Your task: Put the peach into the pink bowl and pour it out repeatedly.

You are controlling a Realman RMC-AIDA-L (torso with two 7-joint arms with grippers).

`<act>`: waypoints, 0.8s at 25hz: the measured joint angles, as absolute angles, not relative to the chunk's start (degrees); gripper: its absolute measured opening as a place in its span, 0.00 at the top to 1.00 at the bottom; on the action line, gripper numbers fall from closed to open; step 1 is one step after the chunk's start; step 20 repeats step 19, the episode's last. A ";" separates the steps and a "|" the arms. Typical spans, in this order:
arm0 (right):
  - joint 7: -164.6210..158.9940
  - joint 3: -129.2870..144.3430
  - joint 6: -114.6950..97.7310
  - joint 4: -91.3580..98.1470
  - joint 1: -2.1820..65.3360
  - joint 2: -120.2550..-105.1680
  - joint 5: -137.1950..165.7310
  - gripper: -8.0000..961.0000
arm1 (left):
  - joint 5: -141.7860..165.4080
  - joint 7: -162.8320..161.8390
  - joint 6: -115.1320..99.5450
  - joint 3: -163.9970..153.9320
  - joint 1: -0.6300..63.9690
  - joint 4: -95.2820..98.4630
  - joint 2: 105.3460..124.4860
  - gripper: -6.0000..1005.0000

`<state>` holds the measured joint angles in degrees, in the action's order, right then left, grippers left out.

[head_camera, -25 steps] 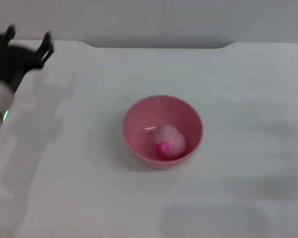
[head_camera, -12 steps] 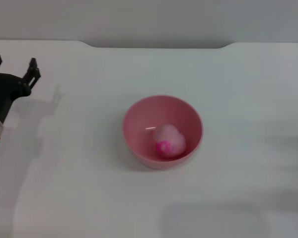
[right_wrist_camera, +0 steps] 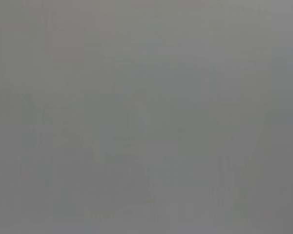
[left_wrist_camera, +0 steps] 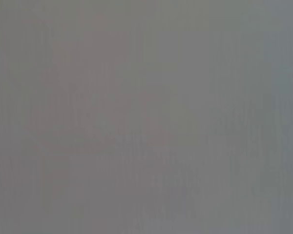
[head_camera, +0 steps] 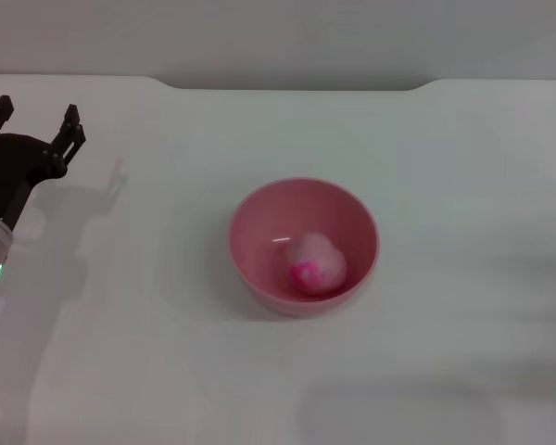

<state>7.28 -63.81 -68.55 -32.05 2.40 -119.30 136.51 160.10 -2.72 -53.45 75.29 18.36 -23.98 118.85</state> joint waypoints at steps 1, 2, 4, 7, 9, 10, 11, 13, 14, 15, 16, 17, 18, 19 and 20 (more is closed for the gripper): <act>7.29 -63.81 -68.67 -31.93 2.48 -119.29 136.50 0.24 | 160.09 -2.73 -53.42 75.31 18.39 -23.96 118.85 0.16; 7.29 -63.81 -68.86 -31.76 2.60 -119.29 136.49 0.24 | 160.09 -2.72 -53.37 75.32 18.39 -23.94 118.84 0.16; 7.30 -63.81 -69.18 -31.46 2.82 -119.27 136.49 0.24 | 160.08 -2.65 -53.35 75.30 18.42 -23.91 118.83 0.16; 7.32 -63.81 -69.28 -31.32 2.87 -119.27 136.49 0.24 | 160.06 -2.54 -53.34 75.27 18.56 -23.89 118.82 0.16; 7.33 -63.80 -69.47 -31.29 2.92 -119.26 136.49 0.24 | 160.05 -2.59 -53.35 75.25 18.57 -23.88 118.82 0.16; 7.34 -63.80 -69.68 -31.25 2.96 -119.26 136.49 0.24 | 160.05 -2.63 -53.39 75.25 18.53 -23.91 118.82 0.16; 7.34 -63.81 -69.93 -31.14 3.02 -119.26 136.52 0.24 | 160.04 -2.68 -53.43 75.24 18.41 -24.00 118.82 0.16; 7.35 -63.81 -70.45 -30.91 3.11 -119.26 136.65 0.24 | 159.98 -2.73 -53.47 75.24 18.21 -24.09 118.82 0.16; 7.36 -63.80 -70.72 -30.83 3.13 -119.23 136.67 0.24 | 159.96 -2.74 -53.48 75.24 18.17 -24.08 118.83 0.16; 7.36 -63.81 -71.00 -30.76 3.14 -119.20 136.67 0.24 | 159.94 -2.75 -53.51 75.23 18.15 -24.04 118.85 0.16; 7.37 -63.81 -71.16 -30.73 3.14 -119.18 136.65 0.24 | 159.94 -2.75 -53.53 75.23 18.11 -23.97 118.87 0.16; 7.37 -63.81 -71.34 -30.71 3.14 -119.16 136.62 0.24 | 159.94 -2.75 -53.56 75.22 18.08 -23.91 118.90 0.16; 7.38 -63.80 -71.42 -30.69 3.13 -119.17 136.60 0.24 | 159.94 -2.76 -53.57 75.15 18.04 -23.91 118.92 0.16; 7.38 -63.80 -71.45 -30.68 3.10 -119.17 136.60 0.24 | 159.93 -2.76 -53.59 75.00 17.95 -23.98 118.94 0.16; 7.38 -63.80 -71.45 -30.68 3.10 -119.17 136.60 0.24 | 159.93 -2.76 -53.59 75.00 17.95 -23.98 118.94 0.16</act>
